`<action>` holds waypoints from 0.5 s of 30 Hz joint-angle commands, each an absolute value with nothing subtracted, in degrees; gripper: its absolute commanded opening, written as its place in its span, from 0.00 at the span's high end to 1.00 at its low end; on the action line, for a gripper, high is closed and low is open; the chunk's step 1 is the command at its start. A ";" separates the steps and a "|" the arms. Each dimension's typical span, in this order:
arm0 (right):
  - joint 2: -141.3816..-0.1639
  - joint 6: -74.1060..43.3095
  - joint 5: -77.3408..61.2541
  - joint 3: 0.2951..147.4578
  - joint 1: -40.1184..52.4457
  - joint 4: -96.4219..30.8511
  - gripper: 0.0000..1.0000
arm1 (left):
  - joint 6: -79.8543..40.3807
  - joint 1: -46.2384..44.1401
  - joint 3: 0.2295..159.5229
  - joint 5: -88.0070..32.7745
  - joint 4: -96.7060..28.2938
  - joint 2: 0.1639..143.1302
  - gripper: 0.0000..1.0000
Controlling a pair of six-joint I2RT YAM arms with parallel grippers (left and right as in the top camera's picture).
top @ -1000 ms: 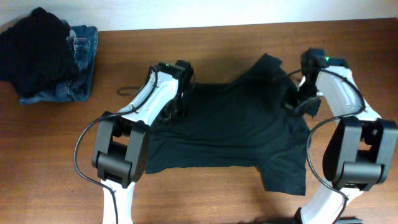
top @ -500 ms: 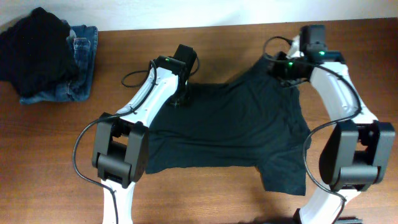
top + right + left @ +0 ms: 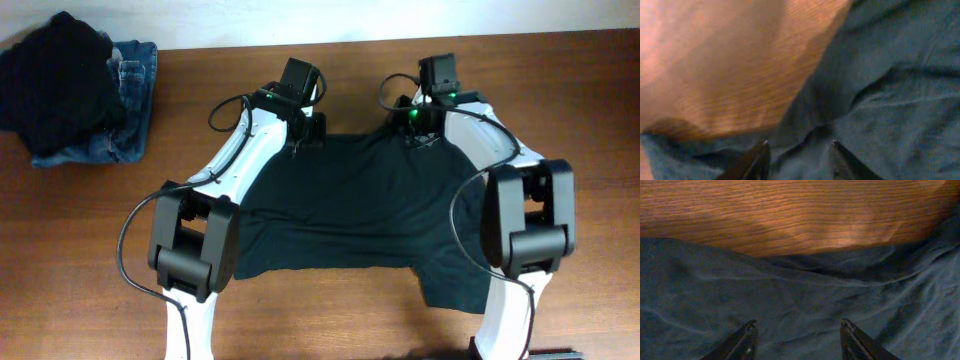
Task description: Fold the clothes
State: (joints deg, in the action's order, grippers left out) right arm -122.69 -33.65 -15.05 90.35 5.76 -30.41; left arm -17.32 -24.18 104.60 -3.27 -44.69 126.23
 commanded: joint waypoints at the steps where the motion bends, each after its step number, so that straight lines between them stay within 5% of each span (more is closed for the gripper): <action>1: -123.59 -33.95 -14.76 90.78 6.37 -29.95 0.69 | -17.04 -24.23 105.14 -4.29 -45.69 128.88 0.48; 5: -123.59 -33.98 -14.79 90.78 6.42 -30.17 0.78 | -17.06 -24.23 105.14 -5.30 -47.59 132.33 0.49; 15: -124.22 -33.98 -14.74 90.76 8.05 -29.19 0.80 | -17.04 -24.16 105.16 -9.37 -49.95 133.34 0.49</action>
